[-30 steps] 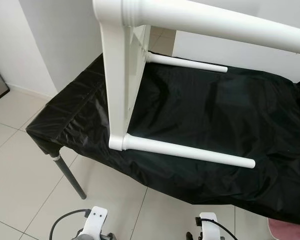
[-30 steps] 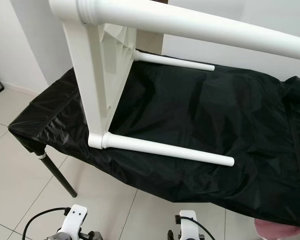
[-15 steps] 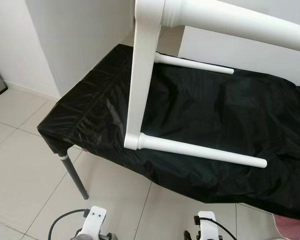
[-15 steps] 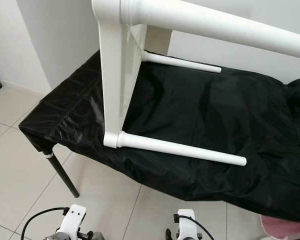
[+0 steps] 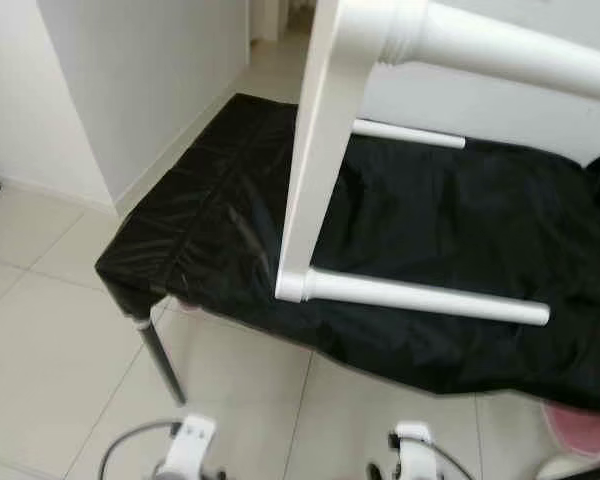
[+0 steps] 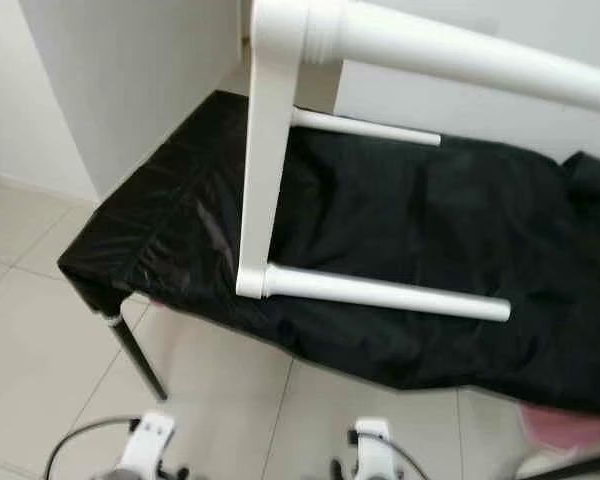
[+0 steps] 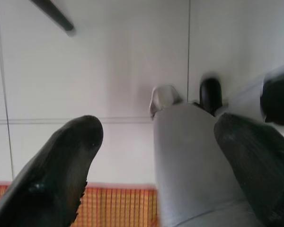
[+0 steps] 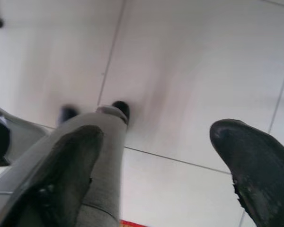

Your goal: Building children table

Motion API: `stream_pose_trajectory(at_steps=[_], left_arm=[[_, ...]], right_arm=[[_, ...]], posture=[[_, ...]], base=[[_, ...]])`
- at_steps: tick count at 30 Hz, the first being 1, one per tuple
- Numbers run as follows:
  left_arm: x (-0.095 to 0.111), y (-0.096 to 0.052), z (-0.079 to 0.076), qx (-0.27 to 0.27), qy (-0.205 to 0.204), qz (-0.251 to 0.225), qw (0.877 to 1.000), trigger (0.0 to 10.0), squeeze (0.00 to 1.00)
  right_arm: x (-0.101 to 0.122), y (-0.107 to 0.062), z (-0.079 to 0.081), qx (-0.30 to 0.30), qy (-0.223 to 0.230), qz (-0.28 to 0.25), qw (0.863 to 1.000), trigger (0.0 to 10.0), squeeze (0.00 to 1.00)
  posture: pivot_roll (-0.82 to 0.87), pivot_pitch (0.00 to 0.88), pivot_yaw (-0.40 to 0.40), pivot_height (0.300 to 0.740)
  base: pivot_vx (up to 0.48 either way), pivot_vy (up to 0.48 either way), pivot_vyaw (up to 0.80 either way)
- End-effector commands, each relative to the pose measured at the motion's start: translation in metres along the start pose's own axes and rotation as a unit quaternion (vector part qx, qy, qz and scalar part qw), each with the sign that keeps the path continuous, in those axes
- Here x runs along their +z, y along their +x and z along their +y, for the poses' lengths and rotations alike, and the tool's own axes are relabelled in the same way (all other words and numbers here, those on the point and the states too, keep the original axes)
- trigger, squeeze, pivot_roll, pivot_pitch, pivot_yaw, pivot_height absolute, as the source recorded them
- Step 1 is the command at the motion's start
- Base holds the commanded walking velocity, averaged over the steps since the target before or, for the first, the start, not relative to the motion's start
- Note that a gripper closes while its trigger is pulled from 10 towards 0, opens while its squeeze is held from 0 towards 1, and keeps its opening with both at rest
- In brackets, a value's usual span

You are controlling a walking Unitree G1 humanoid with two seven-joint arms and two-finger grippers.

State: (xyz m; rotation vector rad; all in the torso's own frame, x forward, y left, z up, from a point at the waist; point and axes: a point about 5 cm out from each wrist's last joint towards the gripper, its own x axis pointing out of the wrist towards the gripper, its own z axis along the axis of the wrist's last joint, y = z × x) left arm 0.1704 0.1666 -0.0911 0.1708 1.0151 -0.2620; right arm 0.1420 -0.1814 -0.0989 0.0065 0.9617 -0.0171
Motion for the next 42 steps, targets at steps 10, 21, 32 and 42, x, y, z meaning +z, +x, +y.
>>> stream_pose_trajectory(at_steps=[10,21,32,42], left_arm=[[-0.0145,-0.0019,-0.0025,-0.003,-0.007,0.026,1.000,10.0,0.00],[-0.0139,-0.0018,-0.0034,-0.009,0.004,0.025,1.000,10.0,0.00],[-0.0134,-0.0015,-0.0041,-0.011,0.009,0.026,1.000,10.0,0.00],[-0.0121,-0.0013,-0.0042,-0.011,0.011,0.024,1.000,10.0,0.00]], right_arm=[[0.0018,0.0007,0.0024,0.003,0.004,-0.002,1.000,10.0,0.00],[0.0006,0.0005,0.0015,0.001,0.009,0.002,1.000,10.0,0.00],[-0.0004,0.0004,0.0009,-0.001,0.012,0.005,1.000,10.0,0.00],[0.0005,0.0006,0.0012,0.001,0.011,0.004,1.000,10.0,0.00]], posture=[[0.02,0.000,-0.038,0.740],[0.02,0.000,-0.039,0.740],[0.02,0.000,-0.037,0.740],[0.02,0.000,-0.037,0.740]], base=[[0.000,0.220,0.00],[0.000,0.000,0.00],[0.000,0.000,-0.73],[0.000,-0.053,-0.51]])
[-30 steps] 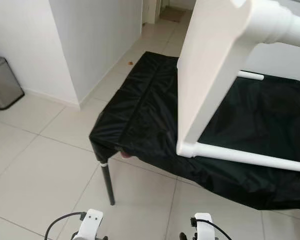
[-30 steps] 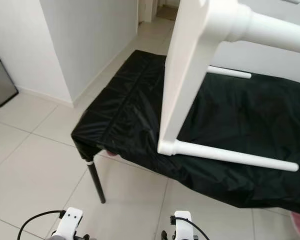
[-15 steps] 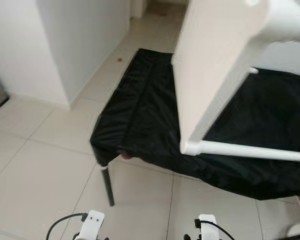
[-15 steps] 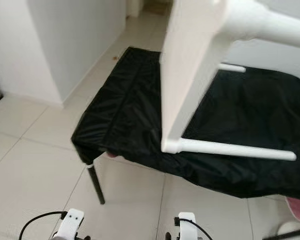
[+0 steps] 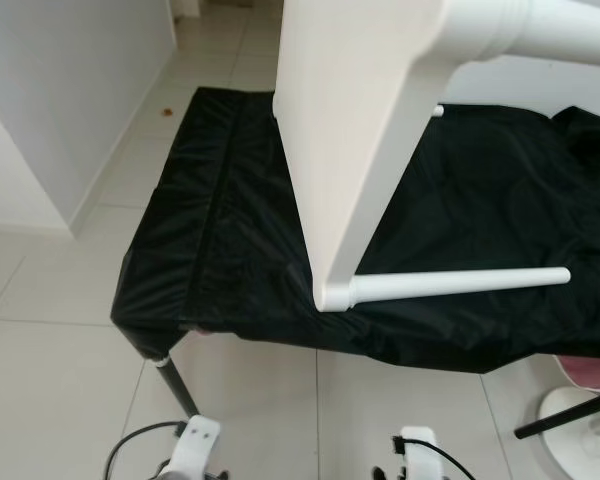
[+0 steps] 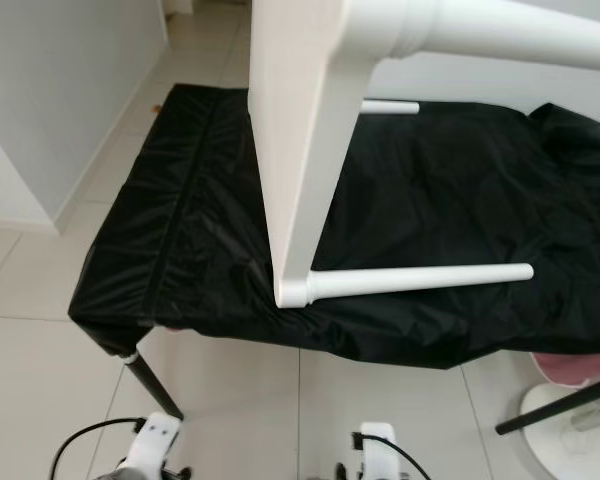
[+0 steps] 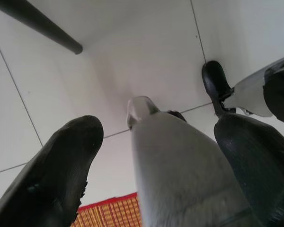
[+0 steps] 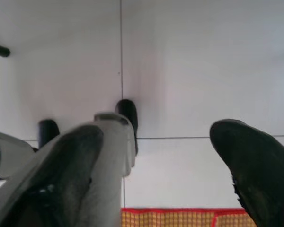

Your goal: Building children table

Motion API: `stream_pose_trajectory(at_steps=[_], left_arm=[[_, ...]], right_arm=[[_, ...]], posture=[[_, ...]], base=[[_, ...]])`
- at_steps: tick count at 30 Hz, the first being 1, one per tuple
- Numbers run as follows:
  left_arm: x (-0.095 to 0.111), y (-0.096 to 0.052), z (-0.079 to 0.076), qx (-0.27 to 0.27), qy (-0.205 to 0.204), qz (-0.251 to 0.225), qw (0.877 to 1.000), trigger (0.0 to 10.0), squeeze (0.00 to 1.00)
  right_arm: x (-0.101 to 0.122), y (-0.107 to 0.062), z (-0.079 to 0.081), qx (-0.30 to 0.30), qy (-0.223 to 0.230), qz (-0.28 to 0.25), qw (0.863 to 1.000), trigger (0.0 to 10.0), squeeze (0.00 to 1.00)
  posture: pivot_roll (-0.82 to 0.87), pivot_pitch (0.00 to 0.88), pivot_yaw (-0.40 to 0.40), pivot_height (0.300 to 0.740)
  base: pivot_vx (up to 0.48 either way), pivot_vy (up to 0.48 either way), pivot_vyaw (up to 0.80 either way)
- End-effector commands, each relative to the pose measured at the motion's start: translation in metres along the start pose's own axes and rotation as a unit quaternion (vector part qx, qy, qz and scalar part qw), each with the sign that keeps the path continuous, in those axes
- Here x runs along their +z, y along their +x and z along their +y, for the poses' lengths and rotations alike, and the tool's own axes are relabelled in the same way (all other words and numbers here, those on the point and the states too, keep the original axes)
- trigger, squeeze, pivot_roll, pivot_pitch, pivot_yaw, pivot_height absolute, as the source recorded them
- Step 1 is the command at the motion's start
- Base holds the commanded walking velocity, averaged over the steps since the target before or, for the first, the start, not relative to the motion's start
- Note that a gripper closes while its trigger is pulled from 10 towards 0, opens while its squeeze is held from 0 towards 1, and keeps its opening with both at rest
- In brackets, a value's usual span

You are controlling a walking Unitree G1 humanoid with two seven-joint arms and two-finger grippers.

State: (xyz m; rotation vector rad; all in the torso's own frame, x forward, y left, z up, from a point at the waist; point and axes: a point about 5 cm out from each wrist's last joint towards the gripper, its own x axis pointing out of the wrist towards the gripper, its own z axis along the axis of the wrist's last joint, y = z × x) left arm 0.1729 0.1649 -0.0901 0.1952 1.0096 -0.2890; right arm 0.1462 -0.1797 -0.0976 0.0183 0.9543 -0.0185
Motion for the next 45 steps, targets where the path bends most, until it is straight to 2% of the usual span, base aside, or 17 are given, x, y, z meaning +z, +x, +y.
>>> stream_pose_trajectory(at_steps=[1,37,45], left_arm=[[-0.0150,-0.0019,-0.0038,-0.005,-0.008,0.025,1.000,10.0,0.00],[-0.0151,-0.0021,-0.0011,0.004,-0.016,0.027,0.999,10.0,0.00],[-0.0141,-0.0021,0.0003,0.007,-0.028,0.024,0.999,10.0,0.00]], right_arm=[[-0.0035,-0.0007,-0.0005,-0.001,0.006,0.007,1.000,10.0,0.00],[0.0005,0.0006,0.0010,0.003,0.011,0.004,1.000,10.0,0.00],[0.0017,0.0009,0.0008,0.003,0.009,0.003,1.000,10.0,0.00]], posture=[[0.02,0.000,-0.037,0.740],[0.03,0.000,-0.041,0.740],[0.03,0.000,-0.041,0.740]], base=[[0.000,-0.304,0.00],[0.000,-0.395,0.00],[0.000,0.000,0.00]])
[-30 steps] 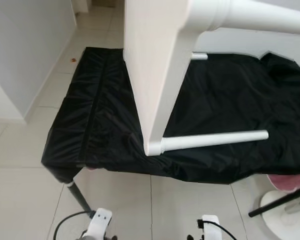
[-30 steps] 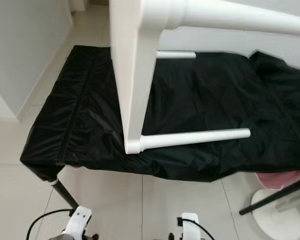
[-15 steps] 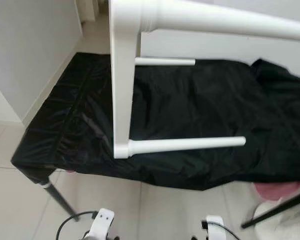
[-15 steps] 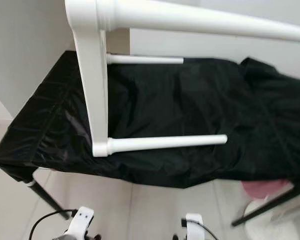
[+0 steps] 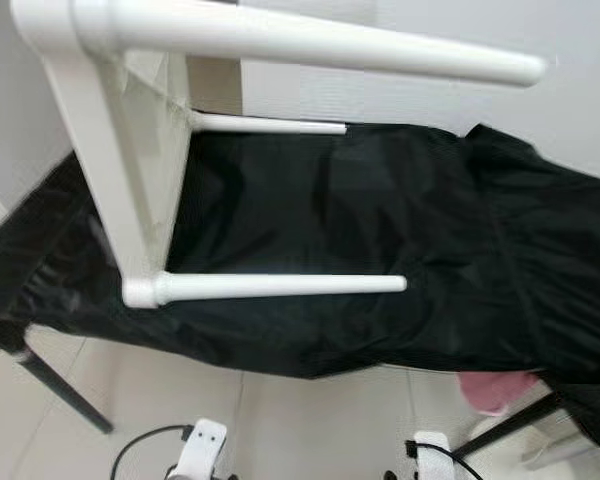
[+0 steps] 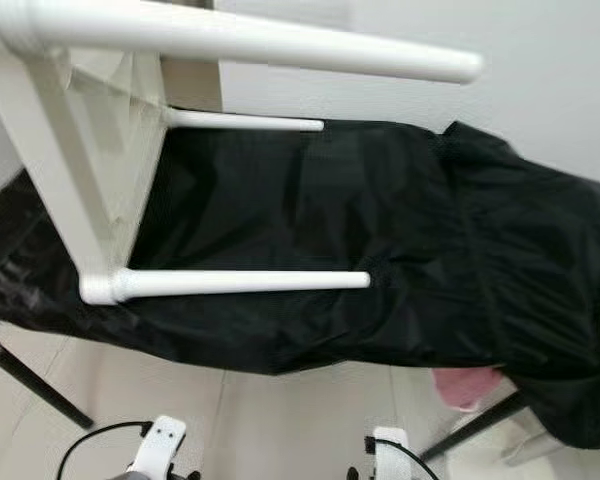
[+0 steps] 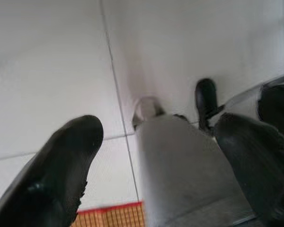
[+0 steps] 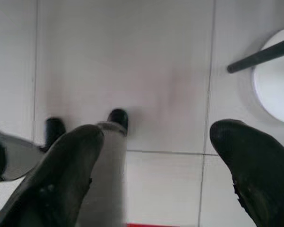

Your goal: Building children table

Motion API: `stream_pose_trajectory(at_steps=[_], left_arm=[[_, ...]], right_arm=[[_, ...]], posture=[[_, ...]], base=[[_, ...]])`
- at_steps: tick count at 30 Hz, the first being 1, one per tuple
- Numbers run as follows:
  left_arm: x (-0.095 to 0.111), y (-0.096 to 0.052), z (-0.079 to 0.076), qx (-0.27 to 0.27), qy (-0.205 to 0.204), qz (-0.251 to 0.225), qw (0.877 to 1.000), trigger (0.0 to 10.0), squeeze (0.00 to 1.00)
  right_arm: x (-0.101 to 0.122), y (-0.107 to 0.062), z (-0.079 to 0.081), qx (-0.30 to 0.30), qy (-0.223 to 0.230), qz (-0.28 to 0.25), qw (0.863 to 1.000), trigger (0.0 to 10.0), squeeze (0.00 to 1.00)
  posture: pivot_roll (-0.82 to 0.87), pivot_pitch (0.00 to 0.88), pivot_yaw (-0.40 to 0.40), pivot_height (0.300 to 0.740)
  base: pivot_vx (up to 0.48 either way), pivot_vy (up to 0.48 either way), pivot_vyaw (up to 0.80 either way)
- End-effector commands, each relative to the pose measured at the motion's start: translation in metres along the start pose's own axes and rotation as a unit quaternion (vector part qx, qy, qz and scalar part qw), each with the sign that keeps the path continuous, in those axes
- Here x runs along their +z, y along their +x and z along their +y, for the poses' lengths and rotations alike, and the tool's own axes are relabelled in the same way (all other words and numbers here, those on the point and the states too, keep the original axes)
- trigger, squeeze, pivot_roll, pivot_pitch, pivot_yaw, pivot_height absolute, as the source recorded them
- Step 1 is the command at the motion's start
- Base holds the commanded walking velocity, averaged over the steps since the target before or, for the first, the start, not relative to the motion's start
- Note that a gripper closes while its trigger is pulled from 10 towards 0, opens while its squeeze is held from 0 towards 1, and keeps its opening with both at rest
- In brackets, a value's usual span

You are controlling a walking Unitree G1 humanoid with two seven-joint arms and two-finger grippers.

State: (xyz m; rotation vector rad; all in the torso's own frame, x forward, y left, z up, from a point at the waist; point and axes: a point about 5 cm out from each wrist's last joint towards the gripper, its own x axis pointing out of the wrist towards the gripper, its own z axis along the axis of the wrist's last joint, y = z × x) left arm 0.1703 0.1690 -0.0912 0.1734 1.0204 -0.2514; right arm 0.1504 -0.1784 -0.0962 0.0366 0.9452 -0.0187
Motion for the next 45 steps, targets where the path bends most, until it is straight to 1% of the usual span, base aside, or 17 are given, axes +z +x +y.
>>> stream_pose_trajectory(at_steps=[1,16,26,37,40,41,45], left_arm=[[-0.0102,-0.0011,-0.0019,-0.002,-0.010,0.020,1.000,10.0,0.00],[-0.0088,-0.0010,-0.0010,-0.001,-0.016,0.018,1.000,10.0,0.00],[-0.0079,-0.0009,-0.0006,-0.002,-0.011,0.017,1.000,10.0,0.00],[-0.0077,-0.0010,-0.0003,-0.002,-0.007,0.015,1.000,10.0,0.00],[-0.0072,-0.0009,-0.0006,-0.003,0.003,0.016,1.000,10.0,0.00],[-0.0059,-0.0007,-0.0012,-0.008,0.018,0.014,1.000,10.0,0.00],[-0.0063,-0.0006,-0.0018,-0.013,0.026,0.019,0.999,10.0,0.00]], right_arm=[[-0.0023,-0.0004,-0.0008,-0.001,0.001,0.007,1.000,10.0,0.00],[-0.0022,-0.0004,-0.0002,0.001,-0.002,0.005,1.000,10.0,0.00],[-0.0033,-0.0006,0.0015,0.004,-0.005,0.007,1.000,10.0,0.00],[-0.0032,-0.0006,0.0022,0.006,-0.005,0.006,1.000,10.0,0.00],[-0.0030,-0.0005,0.0021,0.005,-0.006,0.005,1.000,10.0,0.00],[-0.0021,-0.0004,0.0020,0.006,-0.013,0.003,1.000,10.0,0.00],[-0.0013,-0.0004,0.0019,0.008,-0.019,0.000,1.000,10.0,0.00]], posture=[[0.03,0.000,-0.041,0.740],[0.02,0.000,-0.035,0.740],[0.02,0.000,-0.034,0.740],[0.02,0.000,-0.033,0.740],[0.02,0.000,-0.031,0.740],[0.02,0.000,-0.029,0.740],[0.02,0.000,-0.028,0.740]], base=[[0.000,0.000,0.00],[0.000,0.000,0.00],[0.000,0.448,0.00],[0.000,0.000,0.00],[0.000,0.000,0.00],[0.000,0.000,0.00],[0.000,0.000,0.00]])
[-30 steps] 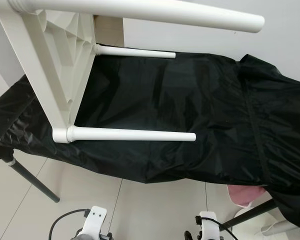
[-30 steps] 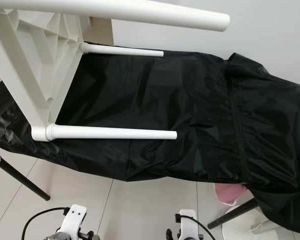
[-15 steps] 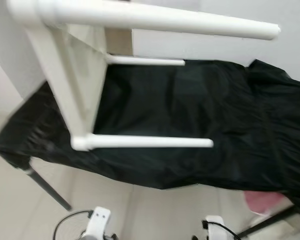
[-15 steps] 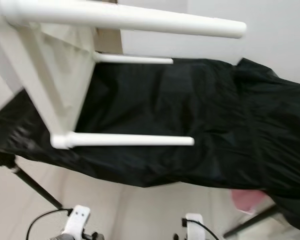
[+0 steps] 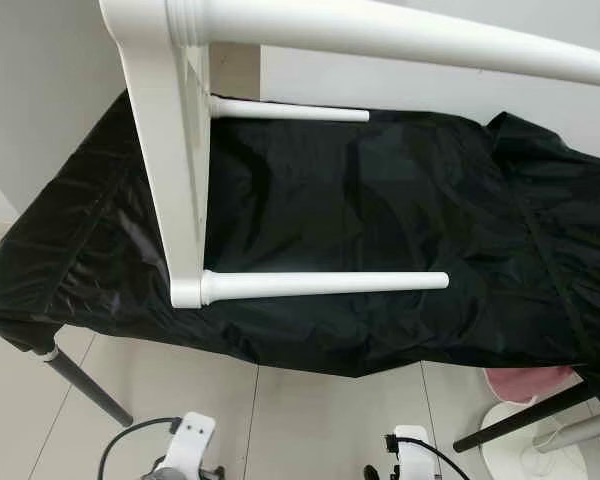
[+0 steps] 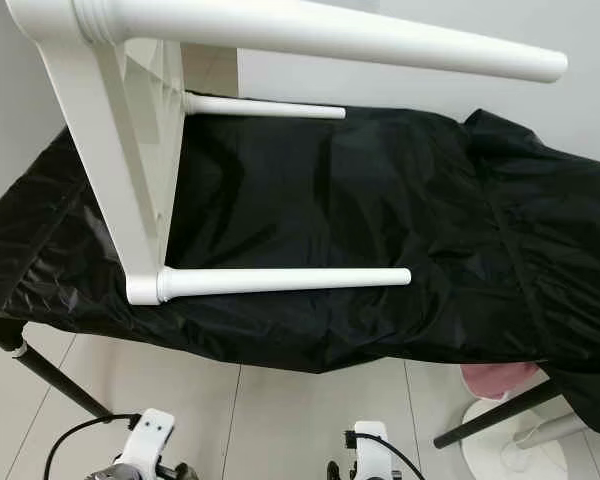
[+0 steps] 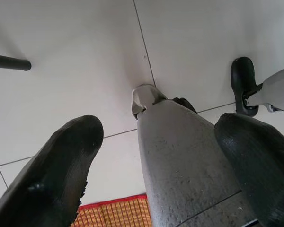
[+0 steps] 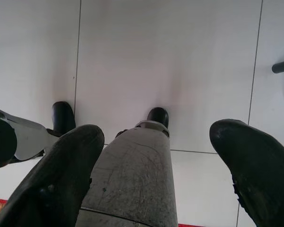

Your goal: Building children table

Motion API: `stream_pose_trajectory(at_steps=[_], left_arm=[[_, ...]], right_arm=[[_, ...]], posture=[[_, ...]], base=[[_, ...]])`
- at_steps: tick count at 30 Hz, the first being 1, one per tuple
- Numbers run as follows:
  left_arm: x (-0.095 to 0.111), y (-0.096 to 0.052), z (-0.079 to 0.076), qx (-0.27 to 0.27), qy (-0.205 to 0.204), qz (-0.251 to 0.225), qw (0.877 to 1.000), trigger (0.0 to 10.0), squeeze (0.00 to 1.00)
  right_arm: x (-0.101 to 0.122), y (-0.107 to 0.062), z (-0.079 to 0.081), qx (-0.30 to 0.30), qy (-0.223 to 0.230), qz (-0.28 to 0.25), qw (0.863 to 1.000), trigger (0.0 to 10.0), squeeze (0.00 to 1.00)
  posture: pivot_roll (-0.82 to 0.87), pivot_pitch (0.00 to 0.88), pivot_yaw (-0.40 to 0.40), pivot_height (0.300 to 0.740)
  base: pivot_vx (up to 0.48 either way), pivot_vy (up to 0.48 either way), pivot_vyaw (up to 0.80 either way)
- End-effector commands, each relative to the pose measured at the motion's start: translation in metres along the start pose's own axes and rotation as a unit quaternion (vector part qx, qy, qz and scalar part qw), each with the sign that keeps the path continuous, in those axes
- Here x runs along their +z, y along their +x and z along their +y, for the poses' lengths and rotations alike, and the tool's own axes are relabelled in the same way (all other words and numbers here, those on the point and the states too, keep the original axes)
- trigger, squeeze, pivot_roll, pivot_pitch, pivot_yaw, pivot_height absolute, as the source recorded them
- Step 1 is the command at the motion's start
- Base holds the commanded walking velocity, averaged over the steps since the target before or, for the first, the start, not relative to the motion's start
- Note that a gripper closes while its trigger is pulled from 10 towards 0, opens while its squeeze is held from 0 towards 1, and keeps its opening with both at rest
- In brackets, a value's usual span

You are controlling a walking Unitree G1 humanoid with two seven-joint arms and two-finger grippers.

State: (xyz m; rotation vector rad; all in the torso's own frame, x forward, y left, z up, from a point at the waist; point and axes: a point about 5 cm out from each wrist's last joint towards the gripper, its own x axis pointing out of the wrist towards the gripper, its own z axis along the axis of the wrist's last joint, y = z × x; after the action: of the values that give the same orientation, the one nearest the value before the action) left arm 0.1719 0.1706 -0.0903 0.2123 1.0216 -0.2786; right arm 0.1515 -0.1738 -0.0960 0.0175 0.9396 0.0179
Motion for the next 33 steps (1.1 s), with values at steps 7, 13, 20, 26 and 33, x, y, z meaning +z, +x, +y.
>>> stream_pose_trajectory(at_steps=[7,13,20,26,33], left_arm=[[-0.004,-0.001,-0.002,-0.017,0.005,0.003,1.000,10.0,0.00],[0.008,-0.004,0.017,-0.005,-0.002,-0.043,0.999,10.0,1.00],[0.012,-0.010,0.035,0.004,0.004,-0.073,0.997,10.0,0.00],[0.016,-0.017,0.049,-0.005,0.033,-0.115,0.993,10.0,0.00],[0.017,-0.025,0.050,-0.048,0.077,-0.156,0.984,10.0,0.00]], right_arm=[[-0.001,-0.002,-0.007,-0.005,-0.005,-0.006,1.000,10.0,1.00],[0.012,-0.005,-0.025,-0.012,0.002,-0.062,0.998,10.0,1.00],[0.029,-0.008,-0.034,-0.005,-0.007,-0.127,0.992,10.0,0.00],[0.043,-0.015,-0.034,0.044,-0.051,-0.199,0.978,10.0,0.00],[0.050,-0.025,-0.031,0.091,-0.112,-0.251,0.957,10.0,0.00]], posture=[[0.02,0.000,-0.025,0.740],[0.01,0.000,-0.026,0.740],[0.00,0.000,-0.029,0.740],[0.00,0.000,-0.034,0.740],[0.00,0.000,-0.032,0.740]], base=[[0.000,0.000,0.00],[0.000,0.000,0.00],[0.000,0.000,0.00],[0.000,0.000,0.00],[0.000,0.000,0.00]])
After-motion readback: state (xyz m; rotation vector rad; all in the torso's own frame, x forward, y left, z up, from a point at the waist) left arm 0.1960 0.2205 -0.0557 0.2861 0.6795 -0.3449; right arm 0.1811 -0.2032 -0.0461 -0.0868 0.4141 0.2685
